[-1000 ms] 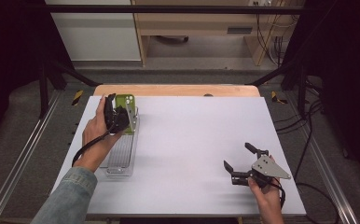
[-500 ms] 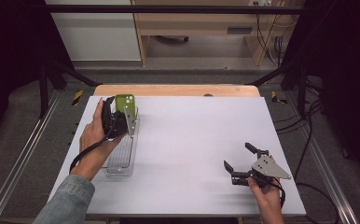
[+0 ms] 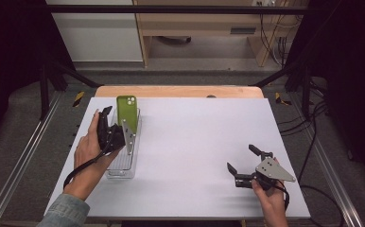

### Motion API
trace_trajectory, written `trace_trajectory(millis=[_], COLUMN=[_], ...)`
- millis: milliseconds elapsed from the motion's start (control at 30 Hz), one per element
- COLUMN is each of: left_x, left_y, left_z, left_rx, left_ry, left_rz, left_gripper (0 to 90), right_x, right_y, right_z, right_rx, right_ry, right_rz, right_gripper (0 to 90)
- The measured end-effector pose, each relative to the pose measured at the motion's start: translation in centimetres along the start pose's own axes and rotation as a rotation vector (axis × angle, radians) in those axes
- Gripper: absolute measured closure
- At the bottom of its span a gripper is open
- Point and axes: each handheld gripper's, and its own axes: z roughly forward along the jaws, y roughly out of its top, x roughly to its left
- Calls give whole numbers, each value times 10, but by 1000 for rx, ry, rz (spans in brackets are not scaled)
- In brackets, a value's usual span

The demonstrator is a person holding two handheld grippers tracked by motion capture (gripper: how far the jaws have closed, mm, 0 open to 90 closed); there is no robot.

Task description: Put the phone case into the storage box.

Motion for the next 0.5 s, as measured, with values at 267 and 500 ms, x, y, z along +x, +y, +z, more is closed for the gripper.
trace_trajectory(millis=[267, 500], left_x=[-3, -6], left_y=[-5, -7], left_z=[-13, -25], left_rx=[-21, -32], left_ry=[10, 20], left_rz=[-24, -38], left_gripper=[157, 155], right_x=[0, 0], right_y=[0, 0], right_z=[0, 0], right_rx=[0, -1], right_ry=[-2, -1], right_rz=[-4, -4], right_gripper=[24, 24])
